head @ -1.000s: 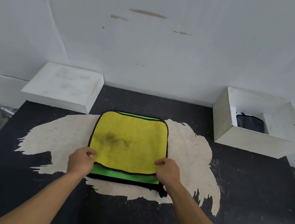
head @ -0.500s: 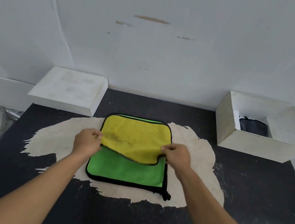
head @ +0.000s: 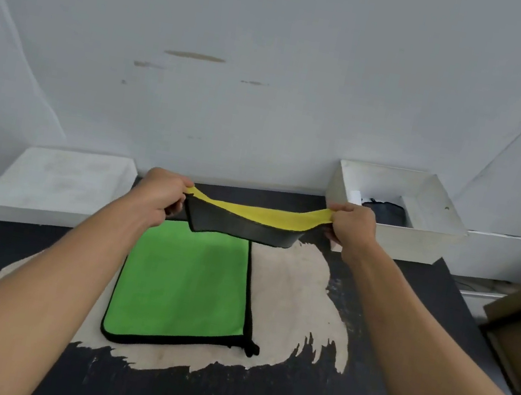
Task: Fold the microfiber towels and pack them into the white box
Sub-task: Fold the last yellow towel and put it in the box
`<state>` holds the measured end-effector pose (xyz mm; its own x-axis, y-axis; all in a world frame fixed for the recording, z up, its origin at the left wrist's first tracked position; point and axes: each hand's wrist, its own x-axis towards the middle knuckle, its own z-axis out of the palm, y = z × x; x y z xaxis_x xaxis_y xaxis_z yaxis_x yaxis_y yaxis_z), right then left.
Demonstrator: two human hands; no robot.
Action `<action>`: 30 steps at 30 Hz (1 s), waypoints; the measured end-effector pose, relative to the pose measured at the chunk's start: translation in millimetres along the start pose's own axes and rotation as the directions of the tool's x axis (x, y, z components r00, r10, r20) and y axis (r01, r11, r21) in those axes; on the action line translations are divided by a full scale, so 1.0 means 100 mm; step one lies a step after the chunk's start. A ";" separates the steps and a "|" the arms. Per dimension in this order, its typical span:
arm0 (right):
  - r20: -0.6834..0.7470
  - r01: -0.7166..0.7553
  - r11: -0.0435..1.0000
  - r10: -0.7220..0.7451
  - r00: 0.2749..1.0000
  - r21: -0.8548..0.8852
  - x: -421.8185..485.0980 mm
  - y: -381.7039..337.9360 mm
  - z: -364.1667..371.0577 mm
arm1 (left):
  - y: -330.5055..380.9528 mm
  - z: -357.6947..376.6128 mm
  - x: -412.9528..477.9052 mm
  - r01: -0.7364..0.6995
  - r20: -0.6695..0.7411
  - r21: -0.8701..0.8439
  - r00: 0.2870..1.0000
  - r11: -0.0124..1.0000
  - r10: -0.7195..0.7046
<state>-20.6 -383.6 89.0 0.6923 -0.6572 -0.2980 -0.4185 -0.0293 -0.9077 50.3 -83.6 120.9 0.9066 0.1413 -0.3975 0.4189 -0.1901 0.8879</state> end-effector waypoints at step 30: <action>0.188 -0.127 0.782 0.298 0.936 -0.610 0.20 1.98 -0.70 | -2.13 1.04 -0.67 0.236 -0.108 0.501 0.972 0.833 -0.210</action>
<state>-130.8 -454.7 -76.1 0.6337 -0.4823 -0.6048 -0.7736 -0.3989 -0.4924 -94.6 -153.7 -65.7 0.7877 0.2822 -0.5476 0.5875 -0.6114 0.5301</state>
